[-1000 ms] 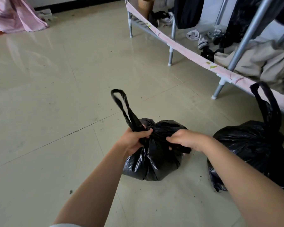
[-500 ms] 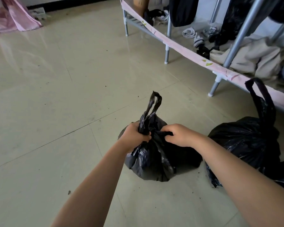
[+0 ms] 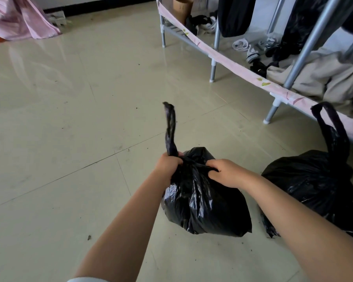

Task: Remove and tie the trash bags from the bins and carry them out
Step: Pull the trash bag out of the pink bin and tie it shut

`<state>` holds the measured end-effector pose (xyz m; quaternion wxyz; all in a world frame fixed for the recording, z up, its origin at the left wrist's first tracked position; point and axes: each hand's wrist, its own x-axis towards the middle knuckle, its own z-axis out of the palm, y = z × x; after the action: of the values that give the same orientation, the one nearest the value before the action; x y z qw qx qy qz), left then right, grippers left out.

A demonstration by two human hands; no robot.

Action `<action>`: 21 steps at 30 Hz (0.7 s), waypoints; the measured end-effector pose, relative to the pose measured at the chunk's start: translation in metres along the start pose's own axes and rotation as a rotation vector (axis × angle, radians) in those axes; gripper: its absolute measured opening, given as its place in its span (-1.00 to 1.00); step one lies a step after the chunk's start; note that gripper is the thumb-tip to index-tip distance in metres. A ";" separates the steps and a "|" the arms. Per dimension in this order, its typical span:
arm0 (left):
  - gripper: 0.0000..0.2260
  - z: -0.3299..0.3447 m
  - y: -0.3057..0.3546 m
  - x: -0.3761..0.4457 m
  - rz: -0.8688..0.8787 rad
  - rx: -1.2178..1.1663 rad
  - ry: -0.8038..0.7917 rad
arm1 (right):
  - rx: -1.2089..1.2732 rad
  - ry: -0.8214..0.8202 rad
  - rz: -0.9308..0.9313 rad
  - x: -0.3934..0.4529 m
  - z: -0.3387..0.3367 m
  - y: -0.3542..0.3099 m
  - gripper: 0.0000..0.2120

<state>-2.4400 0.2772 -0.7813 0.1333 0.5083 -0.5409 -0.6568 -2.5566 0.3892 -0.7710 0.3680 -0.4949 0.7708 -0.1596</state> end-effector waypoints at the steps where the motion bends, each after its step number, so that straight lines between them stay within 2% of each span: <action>1: -0.71 0.000 0.002 -0.002 -0.057 -0.148 -0.055 | 0.017 0.003 0.017 -0.002 0.000 0.003 -0.67; 4: -0.68 0.002 0.002 -0.008 -0.130 -0.407 -0.116 | 0.037 0.013 0.046 -0.002 0.004 0.008 -0.72; 8: -0.67 0.006 -0.005 -0.008 -0.096 -0.651 -0.194 | 0.025 0.025 0.043 -0.002 0.006 0.007 -0.85; 12: -0.64 0.004 -0.022 -0.008 -0.004 -0.474 -0.241 | 0.033 -0.067 0.041 -0.006 0.008 0.010 -0.78; 14: -0.66 0.002 -0.028 -0.007 0.036 -0.346 -0.246 | 0.054 -0.192 0.050 -0.011 0.007 0.012 -0.74; 16: -0.68 0.000 -0.033 -0.006 0.097 -0.250 -0.200 | 0.190 -0.360 0.099 -0.016 0.004 0.015 -0.74; 17: -0.69 -0.002 -0.034 -0.006 0.133 -0.202 -0.161 | 0.236 -0.392 0.116 -0.020 0.002 0.015 -0.75; 18: -0.70 -0.002 -0.036 -0.006 0.165 -0.163 -0.132 | 0.240 -0.364 0.115 -0.022 0.000 0.017 -0.76; 19: -0.70 -0.003 -0.038 -0.006 0.194 -0.134 -0.120 | 0.202 -0.263 0.093 -0.023 -0.002 0.018 -0.79; 21: -0.66 -0.003 -0.040 -0.008 0.259 -0.086 -0.134 | 0.063 0.062 0.025 -0.019 -0.007 0.021 -0.80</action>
<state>-2.4192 0.2959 -0.8106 0.2020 0.3833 -0.5809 -0.6890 -2.5706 0.4149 -0.7715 0.3614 -0.4683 0.7825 -0.1943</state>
